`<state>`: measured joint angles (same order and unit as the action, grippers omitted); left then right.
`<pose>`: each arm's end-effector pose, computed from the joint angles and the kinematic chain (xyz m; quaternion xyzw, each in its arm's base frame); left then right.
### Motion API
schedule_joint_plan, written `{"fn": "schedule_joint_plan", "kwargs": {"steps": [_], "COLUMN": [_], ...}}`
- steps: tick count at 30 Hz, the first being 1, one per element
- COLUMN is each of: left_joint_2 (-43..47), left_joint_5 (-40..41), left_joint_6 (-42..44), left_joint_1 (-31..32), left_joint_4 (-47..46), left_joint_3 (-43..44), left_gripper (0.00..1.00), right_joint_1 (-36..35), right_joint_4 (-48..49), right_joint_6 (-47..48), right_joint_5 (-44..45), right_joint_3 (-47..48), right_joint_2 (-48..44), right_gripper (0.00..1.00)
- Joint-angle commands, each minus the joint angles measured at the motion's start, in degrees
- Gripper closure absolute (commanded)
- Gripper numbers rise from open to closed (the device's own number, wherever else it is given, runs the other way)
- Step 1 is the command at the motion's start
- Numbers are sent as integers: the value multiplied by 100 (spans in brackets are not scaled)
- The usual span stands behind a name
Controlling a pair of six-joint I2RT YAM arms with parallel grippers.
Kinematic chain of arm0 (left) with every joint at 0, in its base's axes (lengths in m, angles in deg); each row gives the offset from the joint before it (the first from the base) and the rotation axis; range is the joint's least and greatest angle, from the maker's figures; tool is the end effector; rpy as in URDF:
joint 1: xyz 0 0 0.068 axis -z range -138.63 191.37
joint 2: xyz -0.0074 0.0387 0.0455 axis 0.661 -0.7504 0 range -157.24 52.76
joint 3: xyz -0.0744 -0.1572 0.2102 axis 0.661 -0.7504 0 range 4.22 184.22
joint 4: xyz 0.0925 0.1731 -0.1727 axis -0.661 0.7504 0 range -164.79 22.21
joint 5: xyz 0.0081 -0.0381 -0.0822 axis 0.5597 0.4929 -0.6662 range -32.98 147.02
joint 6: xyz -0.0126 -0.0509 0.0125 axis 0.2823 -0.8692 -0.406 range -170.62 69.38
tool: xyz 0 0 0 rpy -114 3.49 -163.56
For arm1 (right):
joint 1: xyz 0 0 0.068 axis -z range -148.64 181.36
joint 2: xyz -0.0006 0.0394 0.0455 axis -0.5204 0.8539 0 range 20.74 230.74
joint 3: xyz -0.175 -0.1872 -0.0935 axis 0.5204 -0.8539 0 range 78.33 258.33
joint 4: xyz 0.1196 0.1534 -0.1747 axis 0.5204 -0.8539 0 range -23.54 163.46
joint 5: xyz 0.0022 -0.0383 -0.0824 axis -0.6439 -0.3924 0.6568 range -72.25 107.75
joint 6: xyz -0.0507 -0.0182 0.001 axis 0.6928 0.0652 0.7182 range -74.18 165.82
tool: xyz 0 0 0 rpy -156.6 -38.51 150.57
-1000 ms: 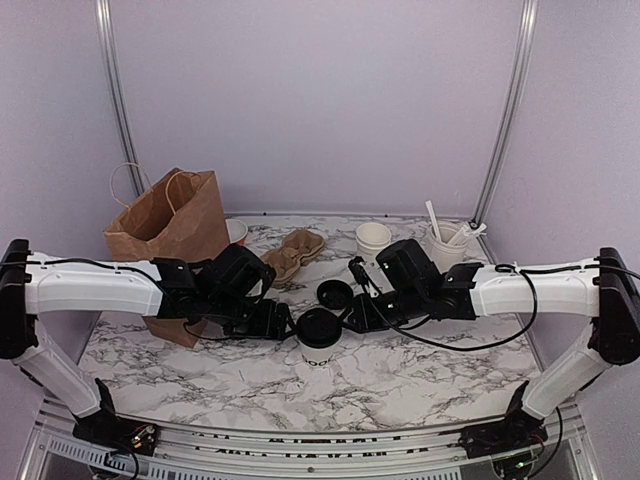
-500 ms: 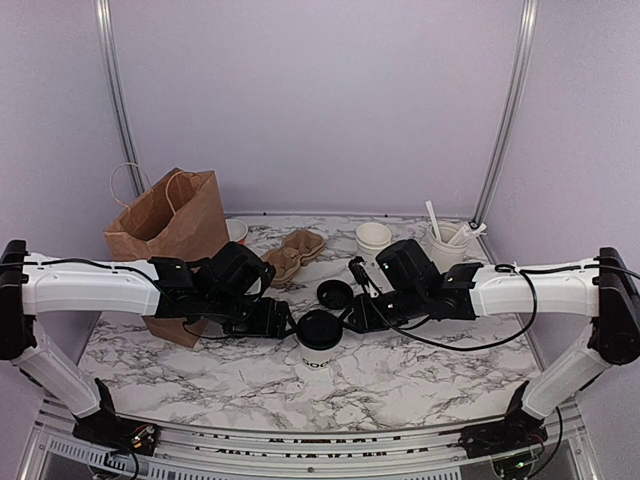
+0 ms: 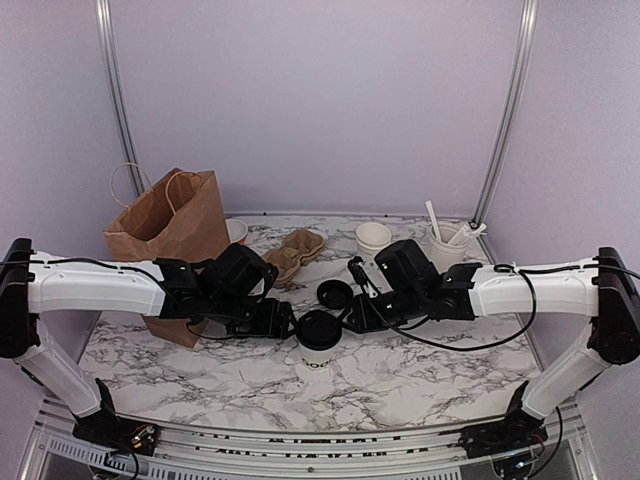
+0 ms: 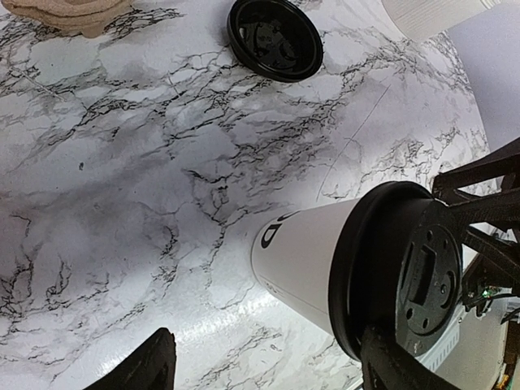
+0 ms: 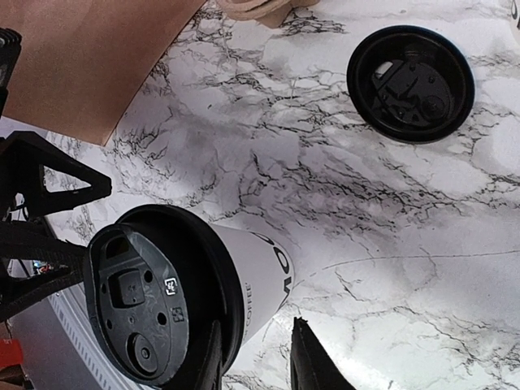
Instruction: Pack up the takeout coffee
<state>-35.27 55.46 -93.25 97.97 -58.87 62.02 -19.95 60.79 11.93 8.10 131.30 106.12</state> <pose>0.1802 -0.2751 0.2268 0.1178 0.9201 -0.2925 0.2323 0.1921 0.2495 0.2187 -0.1712 0.9054 0.3149 0.2275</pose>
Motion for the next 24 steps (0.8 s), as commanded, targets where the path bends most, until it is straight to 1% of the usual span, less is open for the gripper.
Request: {"fn": "schedule_joint_plan", "kwargs": {"steps": [1, 5, 8, 15, 19, 24], "left_joint_2": [-145, -245, -338, -467, -542, -553], "left_joint_5": [-55, -28, -15, -1, -6, -28], "left_joint_6": [27, 6, -29, -113, -123, -82], "left_joint_1": [17, 13, 18, 12, 18, 16], "left_joint_4": [-82, -89, -145, -306, -342, -321], "left_joint_3": [91, -68, -344, -820, -869, -709], "left_gripper": [21, 21, 21, 21, 22, 22], "right_joint_1": [-94, -120, -138, -166, -274, -327], "right_joint_4": [-141, -132, -103, 255, 477, 371], "right_joint_6": [5, 12, -1, -229, -431, -531], "right_joint_5": [84, 87, 89, -38, -91, 71], "right_joint_3": [176, 188, 103, -602, -1037, -1100], "right_joint_2": [135, 198, 278, 356, 374, 150], "right_gripper": [72, 72, 72, 73, 73, 74]}}
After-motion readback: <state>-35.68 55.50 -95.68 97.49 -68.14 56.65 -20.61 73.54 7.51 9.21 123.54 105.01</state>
